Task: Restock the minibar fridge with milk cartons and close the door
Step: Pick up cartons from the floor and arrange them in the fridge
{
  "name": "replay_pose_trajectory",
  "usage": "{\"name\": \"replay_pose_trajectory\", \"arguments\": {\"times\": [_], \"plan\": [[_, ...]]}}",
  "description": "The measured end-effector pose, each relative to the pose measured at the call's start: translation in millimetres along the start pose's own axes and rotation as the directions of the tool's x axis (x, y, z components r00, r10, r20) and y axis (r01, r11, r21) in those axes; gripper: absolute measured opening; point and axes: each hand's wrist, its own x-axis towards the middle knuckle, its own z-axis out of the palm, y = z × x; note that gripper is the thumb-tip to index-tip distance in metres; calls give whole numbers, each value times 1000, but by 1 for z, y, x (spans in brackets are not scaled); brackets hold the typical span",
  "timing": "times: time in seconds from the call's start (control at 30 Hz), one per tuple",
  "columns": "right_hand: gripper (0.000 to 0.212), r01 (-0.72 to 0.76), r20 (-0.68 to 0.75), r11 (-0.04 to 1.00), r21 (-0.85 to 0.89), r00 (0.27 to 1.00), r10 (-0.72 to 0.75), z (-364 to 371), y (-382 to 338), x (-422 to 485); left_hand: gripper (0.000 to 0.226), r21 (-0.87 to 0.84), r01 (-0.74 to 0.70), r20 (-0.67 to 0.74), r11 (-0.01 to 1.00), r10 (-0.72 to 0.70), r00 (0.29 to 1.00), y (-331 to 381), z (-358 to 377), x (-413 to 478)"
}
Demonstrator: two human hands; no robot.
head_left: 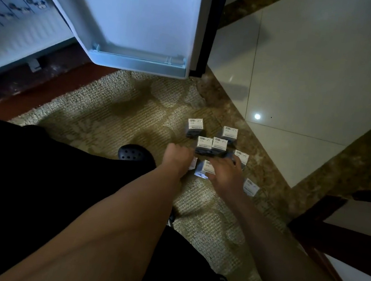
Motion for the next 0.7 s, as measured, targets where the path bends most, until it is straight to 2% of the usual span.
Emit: {"name": "replay_pose_trajectory", "arguments": {"times": [0.2, 0.33, 0.43, 0.53, 0.7], "plan": [[40, 8, -63, 998, 65, 998, -3, -40, -3, -20, 41, 100, -127, -24, 987, 130, 991, -9, -47, -15], [41, 20, -73, 999, 41, 997, -17, -81, -8, -22, 48, 91, -173, -144, 981, 185, 972, -14, -78, -29], [37, 23, -80, 991, 129, 997, -13, -116, -20, -23, 49, 94, -187, -216, 978, 203, 955, -18, -97, -43], [31, 59, -144, 992, 112, 989, -43, -152, -32, -25, 42, 59, -192, -265, 980, 201, 943, -32, -121, -59], [32, 116, -221, 984, 135, 972, -84, -207, -57, -29, 31, -108, -224, -389, 969, 167, 906, -71, -166, -106]]}}
